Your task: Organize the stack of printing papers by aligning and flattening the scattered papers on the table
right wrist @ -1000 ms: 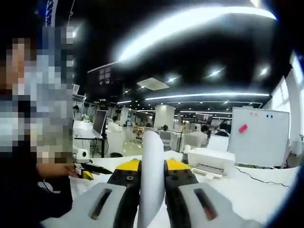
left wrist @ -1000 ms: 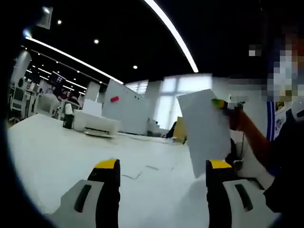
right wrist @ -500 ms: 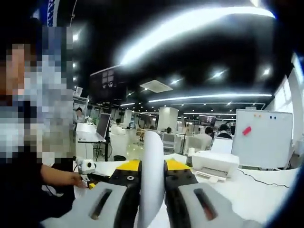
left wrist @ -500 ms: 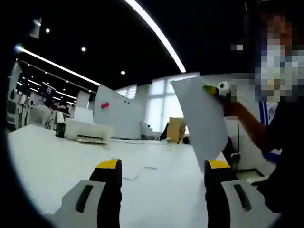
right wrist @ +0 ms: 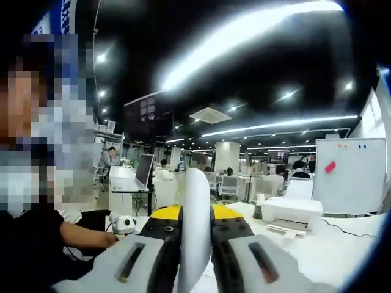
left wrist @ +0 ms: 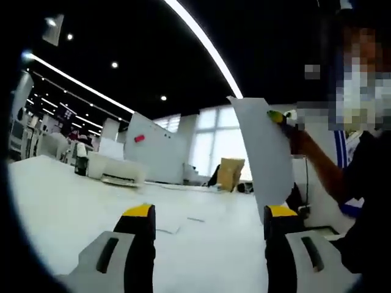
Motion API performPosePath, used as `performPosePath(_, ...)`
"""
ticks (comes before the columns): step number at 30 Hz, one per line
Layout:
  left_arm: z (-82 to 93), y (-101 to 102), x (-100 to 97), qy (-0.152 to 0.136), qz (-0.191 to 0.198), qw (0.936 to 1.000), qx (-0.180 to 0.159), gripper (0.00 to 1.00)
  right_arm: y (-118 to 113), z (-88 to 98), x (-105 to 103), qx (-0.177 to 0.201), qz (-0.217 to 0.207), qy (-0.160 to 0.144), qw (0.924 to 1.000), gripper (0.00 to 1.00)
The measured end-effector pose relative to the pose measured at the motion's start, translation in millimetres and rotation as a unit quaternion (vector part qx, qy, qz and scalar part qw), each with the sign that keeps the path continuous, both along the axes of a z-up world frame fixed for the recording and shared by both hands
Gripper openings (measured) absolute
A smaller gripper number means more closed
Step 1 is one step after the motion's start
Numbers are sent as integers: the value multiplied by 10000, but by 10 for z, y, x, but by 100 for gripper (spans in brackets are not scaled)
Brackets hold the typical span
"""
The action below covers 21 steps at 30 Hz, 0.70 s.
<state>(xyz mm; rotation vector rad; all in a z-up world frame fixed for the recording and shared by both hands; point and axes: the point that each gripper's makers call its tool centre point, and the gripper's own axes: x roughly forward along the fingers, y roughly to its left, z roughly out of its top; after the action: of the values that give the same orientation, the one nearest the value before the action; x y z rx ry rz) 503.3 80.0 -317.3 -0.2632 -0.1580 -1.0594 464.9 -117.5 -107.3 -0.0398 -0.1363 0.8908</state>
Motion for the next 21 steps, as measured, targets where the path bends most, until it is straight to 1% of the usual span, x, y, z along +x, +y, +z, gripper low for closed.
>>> performPosePath(3, -26, 3, 20, 16, 6, 10000, 56, 75, 53, -16, 14, 10, 78, 48, 10000, 12)
performPosePath(7, -25, 21, 28, 66, 7, 10000, 7, 75, 144, -67, 44, -12, 159, 156, 9998, 12)
performPosePath(10, -26, 19, 18, 79, -27, 10000, 1, 75, 206, -94, 60, -78, 200, 180, 9996, 12)
performPosePath(21, 3, 27, -4, 40, -73, 9999, -72, 74, 463, -146, 154, -200, 407, 286, 9986, 11)
